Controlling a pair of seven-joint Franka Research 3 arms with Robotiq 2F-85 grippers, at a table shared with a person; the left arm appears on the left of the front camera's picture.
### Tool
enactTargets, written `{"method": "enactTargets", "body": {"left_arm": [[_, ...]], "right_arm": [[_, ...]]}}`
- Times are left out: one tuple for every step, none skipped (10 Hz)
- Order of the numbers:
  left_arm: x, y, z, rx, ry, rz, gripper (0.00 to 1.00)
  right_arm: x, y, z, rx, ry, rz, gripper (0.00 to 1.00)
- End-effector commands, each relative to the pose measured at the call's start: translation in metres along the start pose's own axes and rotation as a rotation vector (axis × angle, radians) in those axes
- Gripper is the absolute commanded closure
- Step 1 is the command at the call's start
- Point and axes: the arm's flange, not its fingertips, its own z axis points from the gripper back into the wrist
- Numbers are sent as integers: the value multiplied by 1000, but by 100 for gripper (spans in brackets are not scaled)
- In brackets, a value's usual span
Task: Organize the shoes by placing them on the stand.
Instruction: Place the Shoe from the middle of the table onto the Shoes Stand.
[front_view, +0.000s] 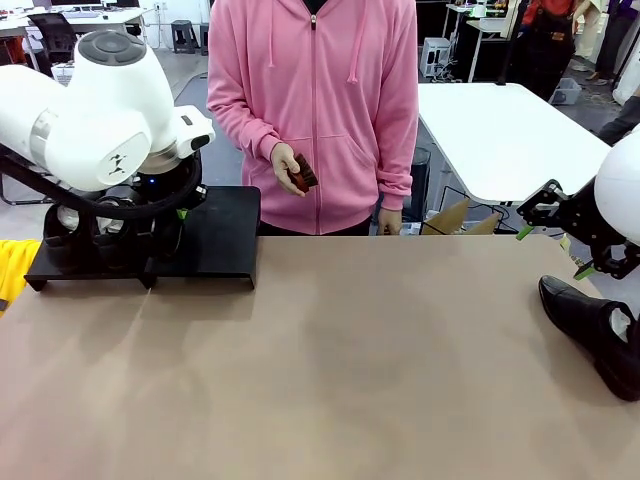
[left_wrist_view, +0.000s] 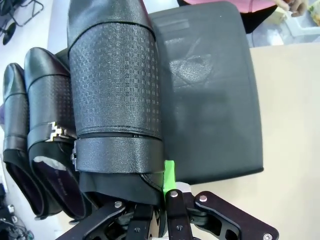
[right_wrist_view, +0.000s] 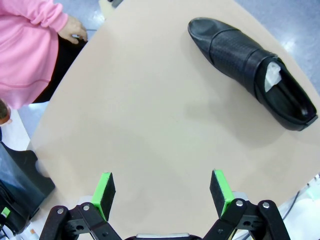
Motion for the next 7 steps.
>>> {"method": "enactTargets", "body": {"left_arm": [[19,2,-4,31,6,-17,100],[21,1,-8,30,13,-14,100],[22,2,-12,28,27,-14,100],[24,5,-19,32,40,-14,100],[25,6,-25,32,54,-8,100],[25,6,-30,34,63,-6,100],[24,7,-34,31,79,1,100]], "right_arm": [[0,0,0,14,-6,3,0],[0,0,0,14,-6,3,0],[0,0,0,14,-6,3,0],[0,0,0,14,-6,3,0],[0,0,0,14,-6,3,0],[0,0,0,14,-6,3,0],[0,0,0,14,-6,3,0]]}}
